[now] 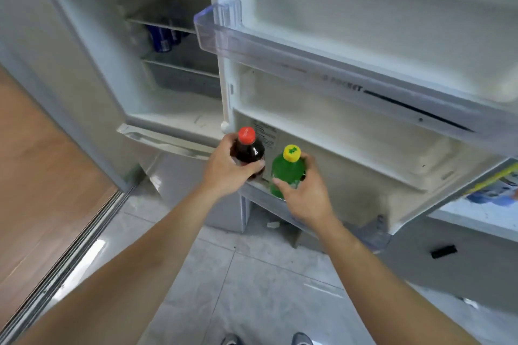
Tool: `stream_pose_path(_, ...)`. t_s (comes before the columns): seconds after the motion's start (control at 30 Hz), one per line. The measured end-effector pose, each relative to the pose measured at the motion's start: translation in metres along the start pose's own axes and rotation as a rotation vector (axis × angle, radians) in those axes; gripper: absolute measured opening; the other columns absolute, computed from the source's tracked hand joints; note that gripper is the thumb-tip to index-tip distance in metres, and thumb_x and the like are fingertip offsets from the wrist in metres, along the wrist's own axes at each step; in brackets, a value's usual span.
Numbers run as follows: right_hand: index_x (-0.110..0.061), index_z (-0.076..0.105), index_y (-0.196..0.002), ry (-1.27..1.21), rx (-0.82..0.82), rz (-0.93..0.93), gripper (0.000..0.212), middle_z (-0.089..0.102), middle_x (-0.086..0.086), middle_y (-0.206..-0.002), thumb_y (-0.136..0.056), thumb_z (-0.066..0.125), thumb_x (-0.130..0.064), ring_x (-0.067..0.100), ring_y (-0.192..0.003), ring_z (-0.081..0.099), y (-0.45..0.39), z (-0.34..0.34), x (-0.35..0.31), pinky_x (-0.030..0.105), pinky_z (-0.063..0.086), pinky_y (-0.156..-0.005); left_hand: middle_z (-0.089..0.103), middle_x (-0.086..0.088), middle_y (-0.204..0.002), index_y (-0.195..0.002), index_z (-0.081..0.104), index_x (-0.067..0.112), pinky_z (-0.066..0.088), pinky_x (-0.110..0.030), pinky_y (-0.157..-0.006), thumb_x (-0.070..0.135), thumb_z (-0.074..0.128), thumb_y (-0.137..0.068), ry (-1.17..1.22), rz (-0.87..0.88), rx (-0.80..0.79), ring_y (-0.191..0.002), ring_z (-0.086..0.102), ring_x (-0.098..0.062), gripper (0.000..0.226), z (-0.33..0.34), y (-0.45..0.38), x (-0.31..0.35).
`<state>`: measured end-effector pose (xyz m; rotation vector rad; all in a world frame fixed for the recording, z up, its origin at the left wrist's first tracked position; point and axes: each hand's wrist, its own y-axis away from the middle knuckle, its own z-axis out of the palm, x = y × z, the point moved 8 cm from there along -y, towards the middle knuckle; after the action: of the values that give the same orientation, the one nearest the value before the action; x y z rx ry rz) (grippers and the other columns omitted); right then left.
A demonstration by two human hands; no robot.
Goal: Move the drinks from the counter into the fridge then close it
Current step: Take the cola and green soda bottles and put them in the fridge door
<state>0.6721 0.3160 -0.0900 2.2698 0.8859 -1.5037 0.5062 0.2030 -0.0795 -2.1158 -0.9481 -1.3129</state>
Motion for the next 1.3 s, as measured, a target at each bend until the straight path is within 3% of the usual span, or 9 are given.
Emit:
stream_pose_path(0.13,-0.031,0.048,-0.109,0.121,-0.05,0.122,0.051,0.06,0.004,-0.115,-0.074,0.083,-0.019,0.017,-0.097,0.062,-0.011,0.019,0.011,0.017,0.045,-0.08,0.059,-0.001,-0.118,-0.12,0.058,0.022,0.042,-0.027,-0.091,0.034,0.088,-0.065,-0.247,0.046,-0.137,-0.11,0.058,-0.021,0.064,0.007,-0.02,-0.002)
stream_pose_path(0.23,-0.023,0.049,-0.115,0.206,-0.066,0.192,0.054,0.06,0.006,-0.116,-0.073,0.083,-0.022,0.021,-0.1,0.063,-0.014,0.027,0.018,0.03,0.05,-0.088,0.066,-0.006,-0.114,-0.113,0.061,0.021,0.05,-0.034,-0.09,0.038,0.085,-0.065,-0.434,0.055,-0.198,-0.108,0.061,-0.029,0.057,0.011,-0.019,-0.008)
stream_pose_path(0.3,-0.02,0.05,-0.12,0.246,-0.081,0.227,0.056,0.062,0.004,-0.115,-0.073,0.081,-0.022,0.021,-0.101,0.064,-0.014,0.03,0.021,0.031,0.051,-0.087,0.069,-0.007,-0.11,-0.112,0.063,0.022,0.05,-0.038,-0.091,0.042,0.083,-0.065,-0.507,0.051,-0.201,-0.108,0.06,-0.032,0.055,0.012,-0.017,-0.014)
stream_pose_path(0.43,-0.017,0.05,-0.126,0.324,-0.122,0.291,0.058,0.062,0.005,-0.118,-0.076,0.077,-0.021,0.023,-0.103,0.063,-0.012,0.034,0.025,0.028,0.049,-0.083,0.064,-0.007,-0.1,-0.112,0.063,0.027,0.045,-0.039,-0.095,0.04,0.08,-0.068,-0.483,0.045,-0.198,-0.113,0.052,-0.035,0.049,0.014,-0.016,-0.023)
stream_pose_path(0.53,-0.018,0.052,-0.122,0.347,-0.103,0.298,0.052,0.065,0.003,-0.113,-0.076,0.075,-0.024,0.023,-0.101,0.064,-0.01,0.031,0.02,0.025,0.045,-0.077,0.065,-0.007,-0.115,-0.123,0.059,0.031,0.04,-0.041,-0.096,0.041,0.079,-0.071,-0.491,0.081,-0.225,-0.119,0.048,-0.036,0.057,0.02,-0.015,-0.022)
stream_pose_path(0.9,-0.02,0.053,-0.128,0.384,-0.152,0.297,0.058,0.066,0.002,-0.12,-0.076,0.079,-0.028,0.024,-0.109,0.063,-0.01,0.041,0.005,0.022,0.042,-0.08,0.066,-0.01,-0.117,-0.119,0.059,0.021,0.046,-0.042,-0.097,0.04,0.077,-0.076,-0.51,0.033,-0.093,-0.115,0.054,-0.036,0.05,0.007,-0.017,-0.025)
stream_pose_path(1.1,-0.02,0.034,-0.15,0.365,-0.173,0.256,0.089,0.05,0.003,-0.148,-0.077,0.083,-0.033,0.023,-0.132,0.05,-0.003,0.039,-0.002,0.031,0.041,-0.106,0.047,-0.012,-0.136,-0.143,0.044,0.024,0.035,-0.046,-0.11,0.037,0.071,-0.084,-0.432,-0.03,-0.044,-0.129,0.041,-0.035,0.066,0.005,0.0,-0.037)
stream_pose_path(1.17,-0.02,0.041,-0.147,0.334,-0.063,0.182,0.075,0.053,0.002,-0.145,-0.083,0.077,-0.034,0.022,-0.131,0.052,0.014,0.021,-0.011,0.031,0.041,-0.106,0.048,-0.009,-0.136,-0.144,0.044,0.021,0.034,-0.043,-0.11,0.031,0.069,-0.087,-0.286,0.021,0.075,-0.129,0.042,-0.029,0.064,0.0,0.017,-0.035)
stream_pose_path(1.3,-0.009,0.069,-0.113,0.284,0.241,-0.192,0.027,0.071,0.005,-0.11,-0.087,0.071,-0.016,0.02,-0.101,0.065,0.082,-0.022,-0.039,0.029,0.05,-0.09,0.048,0.003,-0.126,-0.139,0.045,0.018,0.039,-0.033,-0.101,0.022,0.066,-0.09,0.006,0.089,0.288,-0.12,0.048,-0.016,0.053,-0.006,0.075,-0.045)
